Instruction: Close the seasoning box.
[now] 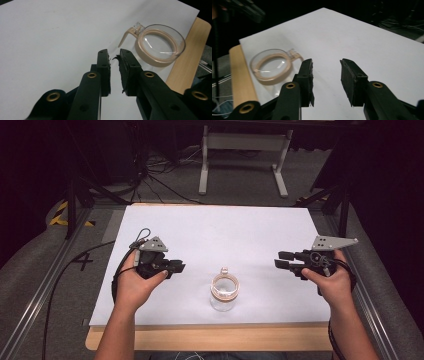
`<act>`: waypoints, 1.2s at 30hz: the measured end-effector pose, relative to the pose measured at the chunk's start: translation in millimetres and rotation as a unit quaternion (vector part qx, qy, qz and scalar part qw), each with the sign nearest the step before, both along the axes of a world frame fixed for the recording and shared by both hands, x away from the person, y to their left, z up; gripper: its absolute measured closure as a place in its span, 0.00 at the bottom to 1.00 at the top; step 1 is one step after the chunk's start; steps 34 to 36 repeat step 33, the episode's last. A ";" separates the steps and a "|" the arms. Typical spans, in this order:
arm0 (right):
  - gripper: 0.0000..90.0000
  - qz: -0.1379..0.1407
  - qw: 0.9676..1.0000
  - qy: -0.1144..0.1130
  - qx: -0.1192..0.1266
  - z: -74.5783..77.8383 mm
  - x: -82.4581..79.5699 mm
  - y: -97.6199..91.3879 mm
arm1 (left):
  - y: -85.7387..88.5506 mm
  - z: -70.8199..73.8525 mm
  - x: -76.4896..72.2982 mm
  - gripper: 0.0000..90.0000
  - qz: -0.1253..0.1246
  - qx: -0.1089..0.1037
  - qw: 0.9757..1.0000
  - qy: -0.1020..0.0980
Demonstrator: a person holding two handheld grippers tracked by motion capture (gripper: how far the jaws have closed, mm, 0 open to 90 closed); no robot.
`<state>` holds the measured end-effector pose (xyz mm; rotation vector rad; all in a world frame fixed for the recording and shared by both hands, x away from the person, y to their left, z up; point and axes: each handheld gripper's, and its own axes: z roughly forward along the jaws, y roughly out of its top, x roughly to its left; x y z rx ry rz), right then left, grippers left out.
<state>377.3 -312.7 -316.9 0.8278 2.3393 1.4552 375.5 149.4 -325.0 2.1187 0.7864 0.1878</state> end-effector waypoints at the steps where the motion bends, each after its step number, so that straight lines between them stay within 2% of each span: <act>1: 0.64 -0.009 1.000 -0.003 -0.002 -1.6 2.2 -4.3 | 1.1 -0.9 1.1 0.86 0.001 0.000 1.000 0.001; 2: 0.62 -0.018 1.000 -0.004 -0.003 -2.8 3.7 -7.3 | 2.1 -2.8 2.1 0.86 0.009 -0.005 1.000 0.005; 6: 0.57 -0.057 0.998 -0.004 -0.018 -13.2 14.5 -23.9 | 6.8 -8.8 7.9 0.86 0.017 -0.001 1.000 0.011; 7: 0.57 -0.065 0.998 0.002 -0.017 -17.6 18.0 -28.6 | 6.9 -10.1 8.4 0.86 0.022 -0.005 1.000 0.014; 11: 0.54 -0.079 0.996 0.023 -0.018 -34.3 30.1 -38.9 | 10.1 -15.2 12.6 0.86 0.029 -0.002 0.999 0.018; 13: 0.54 -0.085 0.996 0.029 -0.024 -41.9 35.0 -42.4 | 12.3 -22.8 18.1 0.83 0.036 -0.001 0.999 0.019; 16: 0.54 -0.098 0.994 0.040 -0.035 -55.2 42.6 -47.8 | 13.1 -33.4 24.8 0.82 0.039 -0.006 0.999 0.031; 21: 0.52 -0.111 0.991 0.056 -0.057 -74.5 51.3 -53.5 | 16.8 -46.4 33.2 0.82 0.043 -0.007 0.998 0.046; 27: 0.52 -0.116 0.988 0.083 -0.065 -92.4 57.3 -53.9 | 21.0 -56.9 38.7 0.80 0.050 -0.009 0.997 0.056; 29: 0.52 -0.115 0.987 0.086 -0.066 -94.2 57.9 -53.5 | 22.7 -60.9 41.0 0.76 0.049 -0.011 0.997 0.059; 30: 0.51 -0.115 0.987 0.086 -0.066 -94.4 58.0 -53.2 | 23.9 -63.1 42.3 0.71 0.045 -0.004 0.997 0.061; 33: 0.51 -0.112 0.988 0.083 -0.065 -92.6 57.4 -51.6 | 26.0 -66.7 44.1 0.65 0.046 0.000 0.998 0.053; 36: 0.51 -0.112 0.988 0.083 -0.065 -92.6 57.4 -51.6 | 26.0 -66.7 44.1 0.65 0.046 0.000 0.998 0.053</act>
